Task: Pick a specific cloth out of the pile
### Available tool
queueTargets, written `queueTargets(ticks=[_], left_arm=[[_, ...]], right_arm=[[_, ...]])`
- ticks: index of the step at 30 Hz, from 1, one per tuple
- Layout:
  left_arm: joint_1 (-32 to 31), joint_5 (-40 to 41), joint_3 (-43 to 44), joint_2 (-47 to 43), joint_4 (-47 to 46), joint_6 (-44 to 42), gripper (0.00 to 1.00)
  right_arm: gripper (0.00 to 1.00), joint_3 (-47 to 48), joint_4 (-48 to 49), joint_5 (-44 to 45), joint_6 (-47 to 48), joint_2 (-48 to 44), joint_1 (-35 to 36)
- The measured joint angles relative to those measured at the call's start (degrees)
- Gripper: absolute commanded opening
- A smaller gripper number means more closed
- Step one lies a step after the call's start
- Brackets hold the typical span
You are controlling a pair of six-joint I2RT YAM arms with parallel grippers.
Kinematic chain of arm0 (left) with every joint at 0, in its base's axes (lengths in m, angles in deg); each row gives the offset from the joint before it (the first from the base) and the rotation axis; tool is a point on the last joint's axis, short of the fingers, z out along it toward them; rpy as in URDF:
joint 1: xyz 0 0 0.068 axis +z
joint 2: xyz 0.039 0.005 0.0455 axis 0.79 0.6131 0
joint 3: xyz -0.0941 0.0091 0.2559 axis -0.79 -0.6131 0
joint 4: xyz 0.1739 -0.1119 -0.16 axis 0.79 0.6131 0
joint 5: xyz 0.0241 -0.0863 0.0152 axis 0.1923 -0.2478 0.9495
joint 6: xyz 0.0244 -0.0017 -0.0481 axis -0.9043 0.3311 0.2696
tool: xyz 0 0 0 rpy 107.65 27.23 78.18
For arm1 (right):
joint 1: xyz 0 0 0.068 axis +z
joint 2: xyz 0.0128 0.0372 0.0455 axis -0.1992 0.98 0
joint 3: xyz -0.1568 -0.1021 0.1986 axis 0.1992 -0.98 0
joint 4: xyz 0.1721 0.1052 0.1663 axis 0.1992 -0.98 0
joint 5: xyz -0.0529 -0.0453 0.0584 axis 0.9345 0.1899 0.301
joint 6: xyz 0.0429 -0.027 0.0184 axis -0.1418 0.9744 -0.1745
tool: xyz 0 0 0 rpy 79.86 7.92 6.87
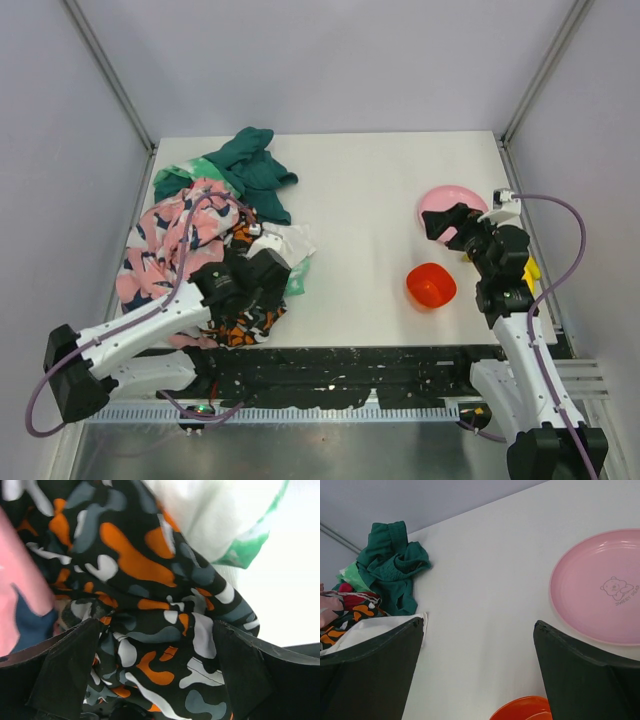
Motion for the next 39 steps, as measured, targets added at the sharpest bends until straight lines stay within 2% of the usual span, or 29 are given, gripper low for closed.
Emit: queueTargets(ticks=[4, 10, 14, 20, 23, 25, 26, 28, 29, 34, 39], left_arm=[[-2.67, 0.48, -0.17, 5.84, -1.33, -1.84, 1.00], [-1.95, 4.31, -0.33, 16.98, -5.29, -2.62, 0.99], [1.90, 4.52, 1.31, 26.93, -5.51, -1.95, 1.00], [8.46, 1.64, 4.61, 34.82, -6.45, -0.79, 0.98], [9.53, 1.14, 4.96, 35.93, -7.13, -0.70, 0.88], [9.88, 1.01, 5.18, 36.41, -7.39, -0.63, 0.75], [10.05, 1.01, 5.42, 36.85, -7.43, -0.44, 0.64], [10.47, 1.20, 5.90, 38.05, -7.67, 0.04, 0.19], [10.84, 1.27, 6.32, 39.01, -7.76, 0.22, 0.00], [12.15, 1.62, 8.20, 41.83, -7.10, 0.04, 0.00], [13.20, 2.19, 8.98, 38.03, -7.23, -0.07, 0.00]], right_arm=[[0.95, 0.00, 0.02, -0.09, 0.35, 1.14, 0.00], [0.95, -0.11, 0.11, -0.87, 0.76, 1.88, 0.00], [0.95, -0.20, 0.46, -1.11, 1.20, 1.88, 0.00], [0.95, -0.35, 0.98, -1.11, 1.84, 1.86, 0.00], [0.95, -0.59, 1.31, -1.05, 1.88, 1.84, 0.00], [0.95, -0.70, 1.42, -1.05, 1.88, 1.84, 0.00], [0.95, -0.79, 1.49, -1.03, 1.88, 1.84, 0.00], [0.95, -0.85, 1.51, -0.90, 1.90, 1.79, 0.00], [0.95, -0.85, 1.51, -0.87, 1.92, 1.70, 0.00], [0.95, -1.09, 1.88, -0.90, 2.14, 0.44, 0.00], [0.95, -1.14, 2.25, -2.54, 3.28, 0.09, 0.00]])
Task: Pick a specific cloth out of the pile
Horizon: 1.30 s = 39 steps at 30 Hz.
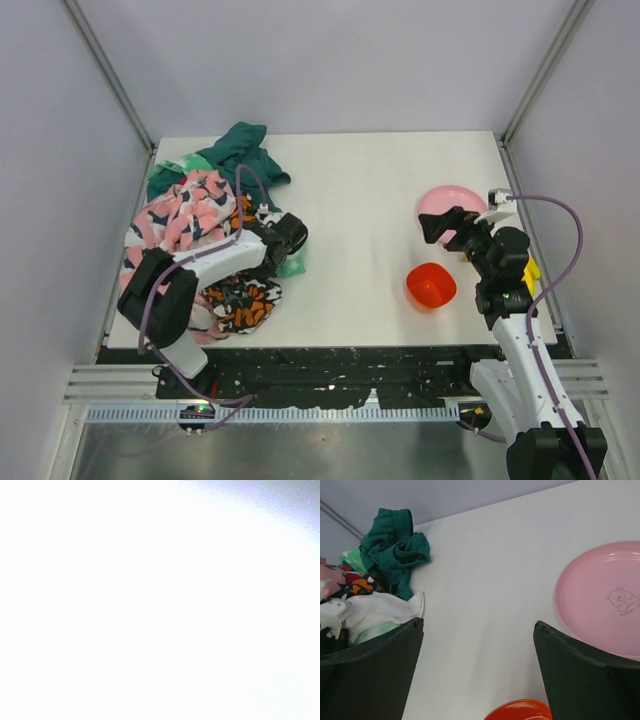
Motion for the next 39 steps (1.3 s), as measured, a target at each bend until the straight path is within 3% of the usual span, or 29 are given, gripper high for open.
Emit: queueTargets(ticks=[4, 8, 14, 20, 25, 32, 39], left_arm=[[1.60, 2.75, 2.62, -8.20, -0.15, -1.55, 0.00], [7.04, 5.55, 7.15, -15.17, -1.20, -4.17, 0.00], [16.96, 6.71, 12.94, -17.42, -1.68, -7.54, 0.00], [22.97, 3.26, 13.09, -20.83, -2.25, -10.54, 0.00], [25.03, 1.42, 13.09, -21.59, -2.64, -11.63, 0.00], [26.23, -1.60, 13.20, -21.59, -2.78, -12.00, 0.00], [26.73, -3.61, 13.22, -21.59, -2.93, -11.98, 0.00]], right_arm=[[0.95, 0.00, 0.63, -4.00, 1.49, 0.50, 1.77], [0.95, 0.52, 0.52, -7.21, 4.63, 3.21, 9.05], [0.95, 4.17, -0.87, -6.99, 10.97, 9.46, 22.49], [0.95, 10.78, 3.76, -0.52, 12.39, 25.90, 37.73], [0.95, 21.90, 9.14, 5.90, 4.33, 45.92, 46.16], [0.95, 37.16, 13.38, 12.50, -10.84, 68.39, 51.89], [0.95, 51.17, 10.45, 13.53, -18.75, 82.77, 55.87]])
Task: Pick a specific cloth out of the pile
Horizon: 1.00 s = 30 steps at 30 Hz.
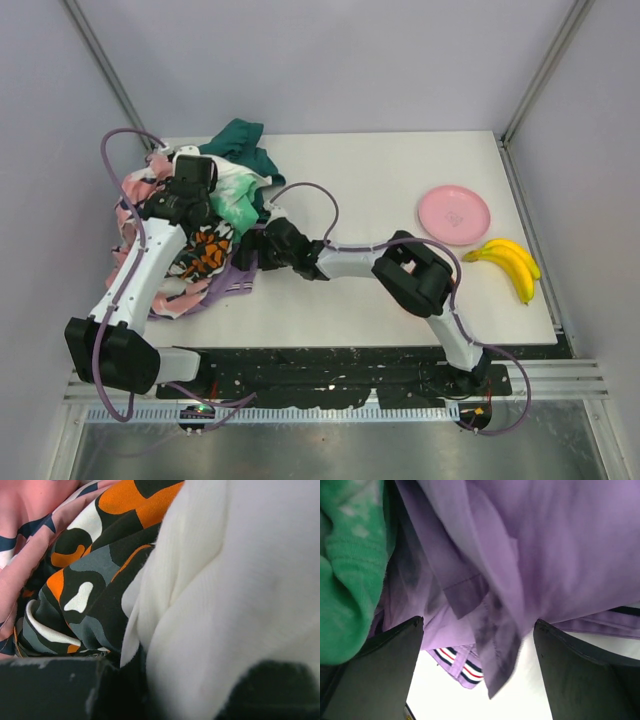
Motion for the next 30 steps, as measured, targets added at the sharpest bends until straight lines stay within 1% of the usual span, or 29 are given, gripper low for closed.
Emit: queueTargets(ticks=[2, 7, 9, 10, 11, 13, 14, 15, 16, 17, 18, 19, 20, 23, 25, 27, 30], left_arm=[[0.15, -0.37, 0.00, 0.00, -0.02, 0.00, 0.00], [0.20, -0.81, 0.00, 0.00, 0.00, 0.02, 0.00], [0.26, -0.96, 0.00, 0.00, 0.02, 0.13, 0.00], [0.31, -1.03, 0.00, 0.00, 0.04, 0.20, 0.00], [0.33, -1.03, 0.00, 0.00, 0.04, 0.24, 0.00], [0.46, -1.07, -0.02, 0.00, 0.04, 0.42, 0.00], [0.48, -1.07, -0.04, -0.02, 0.04, 0.46, 0.00], [0.48, -1.07, -0.13, -0.04, -0.02, 0.48, 0.00], [0.48, -1.03, -0.42, -0.15, -0.20, 0.48, 0.00], [0.48, -1.03, -0.76, -0.33, -0.22, 0.50, 0.00], [0.48, -1.01, -1.07, -0.46, -0.20, 0.50, 0.00], [0.50, -1.03, -1.29, -0.55, -0.09, 0.52, 0.00], [0.52, -0.98, -1.36, -0.55, -0.02, 0.50, 0.00], [0.57, -0.72, -1.36, -0.66, 0.00, 0.59, 0.00], [0.68, -0.50, -1.49, -0.98, 0.02, 0.63, 0.00], [0.98, -0.48, -1.77, -1.49, 0.02, 0.68, 0.00], [1.86, -0.61, -2.14, -2.62, -0.02, 0.98, 0.00]], right_arm=[[0.95, 2.62, -1.79, 0.20, -1.86, 2.12, 1.38], [0.96, 4.92, -3.02, 2.89, -6.54, 4.07, 3.72], [1.00, 5.73, -3.15, 4.04, -8.90, 4.68, 3.91], [0.96, 6.05, -3.15, 4.57, -10.16, 4.90, 3.93], [0.94, 6.34, -3.17, 5.05, -11.47, 5.05, 3.98], [0.84, 6.75, -3.15, 6.01, -13.27, 5.51, 4.02], [0.73, 7.37, -3.41, 6.69, -14.36, 5.90, 4.02], [0.66, 8.04, -3.72, 7.32, -15.56, 6.47, 4.02], [0.56, 8.76, -3.98, 7.91, -16.63, 7.08, 4.02], [0.51, 9.38, -4.17, 8.35, -17.77, 7.80, 4.02], [0.33, 9.73, -4.15, 8.68, -18.64, 8.33, 4.02], [0.24, 9.92, -3.91, 8.79, -19.65, 8.90, 4.02], [0.06, 9.99, -3.76, 8.96, -20.28, 9.18, 4.02], [0.05, 9.25, -2.97, 10.01, -21.35, 9.44, 3.96], [0.05, 7.15, 0.11, 11.08, -20.68, 8.90, 3.96], [0.05, 3.48, 3.45, 12.02, -18.99, 7.26, 3.96], [0.05, -4.74, 9.77, 13.77, -13.14, 1.60, 4.02]])
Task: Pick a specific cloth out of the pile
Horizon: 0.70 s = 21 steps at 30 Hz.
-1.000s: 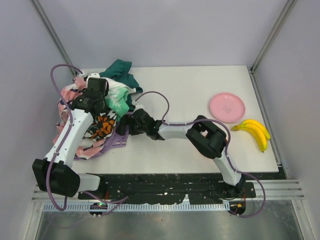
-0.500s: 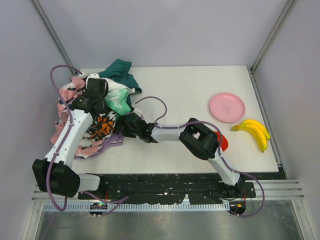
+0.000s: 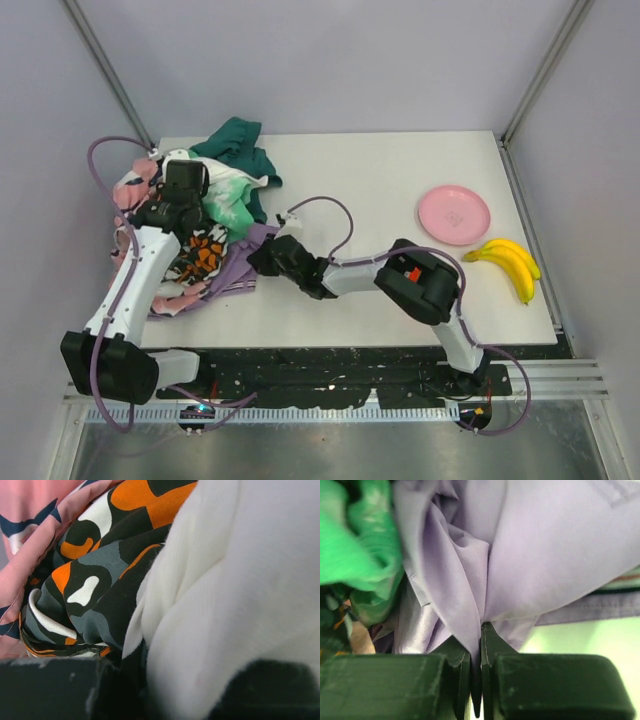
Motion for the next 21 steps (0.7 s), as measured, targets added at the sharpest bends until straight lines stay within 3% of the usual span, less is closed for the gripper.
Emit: queueTargets(ticks=[7, 11, 16, 21], left_arm=[[1.36, -0.28, -0.98, -2.67, -0.42, 1.20, 0.00], [1.97, -0.15, -0.98, -2.89, -1.03, 1.36, 0.00], [2.71, 0.68, -1.22, -2.73, -1.31, 1.46, 0.00], [4.04, 1.29, -2.34, -1.03, -2.21, 1.53, 0.00]], right_arm=[[0.05, -15.08, 6.97, 10.12, 20.90, -19.82, -0.83], [0.05, -18.36, 8.22, 17.97, 37.22, -29.05, -1.29], [0.05, -15.93, 7.28, 20.39, 52.74, -36.20, -4.11], [0.05, -3.65, 0.76, 18.12, 60.54, -38.60, -7.80]])
